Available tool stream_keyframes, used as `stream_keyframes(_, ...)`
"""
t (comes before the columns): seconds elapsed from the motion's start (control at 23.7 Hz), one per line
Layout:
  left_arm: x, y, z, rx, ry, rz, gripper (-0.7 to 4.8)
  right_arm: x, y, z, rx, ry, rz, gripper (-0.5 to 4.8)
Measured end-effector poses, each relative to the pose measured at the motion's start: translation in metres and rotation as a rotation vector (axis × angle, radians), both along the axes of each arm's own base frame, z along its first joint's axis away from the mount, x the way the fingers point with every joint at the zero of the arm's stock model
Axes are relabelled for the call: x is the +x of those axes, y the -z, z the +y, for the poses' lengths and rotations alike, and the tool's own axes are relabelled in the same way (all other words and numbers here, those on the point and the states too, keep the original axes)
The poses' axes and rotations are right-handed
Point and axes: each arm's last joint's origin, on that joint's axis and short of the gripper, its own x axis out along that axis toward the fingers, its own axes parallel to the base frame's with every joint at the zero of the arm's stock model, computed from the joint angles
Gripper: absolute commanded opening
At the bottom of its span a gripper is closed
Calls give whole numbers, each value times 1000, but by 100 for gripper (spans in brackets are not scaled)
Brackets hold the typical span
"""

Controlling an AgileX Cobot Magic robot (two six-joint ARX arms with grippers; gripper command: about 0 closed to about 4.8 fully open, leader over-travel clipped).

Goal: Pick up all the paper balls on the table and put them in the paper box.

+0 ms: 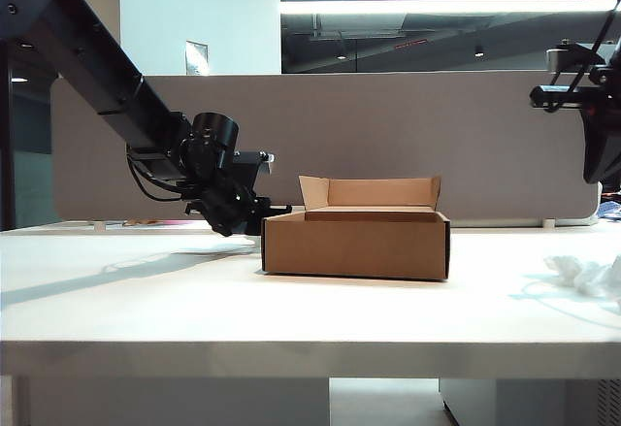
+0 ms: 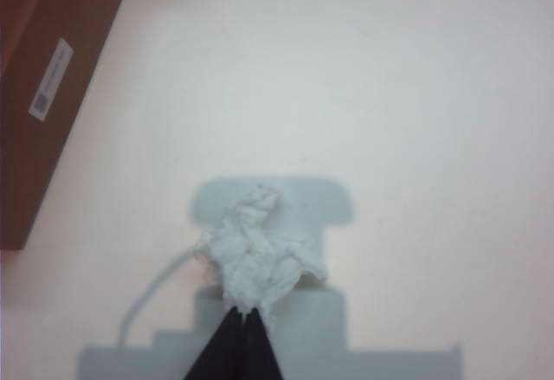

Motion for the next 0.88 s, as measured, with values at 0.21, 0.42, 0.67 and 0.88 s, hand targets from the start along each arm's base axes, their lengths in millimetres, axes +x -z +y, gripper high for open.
stream_keyframes(0.21,2,-5,1,-7,-2,-25,-6,-1,1,0,-1,0,20,-1)
stream_keyframes(0.42,0,-53,3,-19,-4,-70,-6,-1,1,0,-1,0,20,-1)
stream_keyframes(0.67,-22,-125,8,-37,35,-81,-6,-1,1,0,-1,0,20,-1)
stream_keyframes(0.88,-55,-152,0,-117,339,135,-6,-2,1,0,-1,0,21,-1)
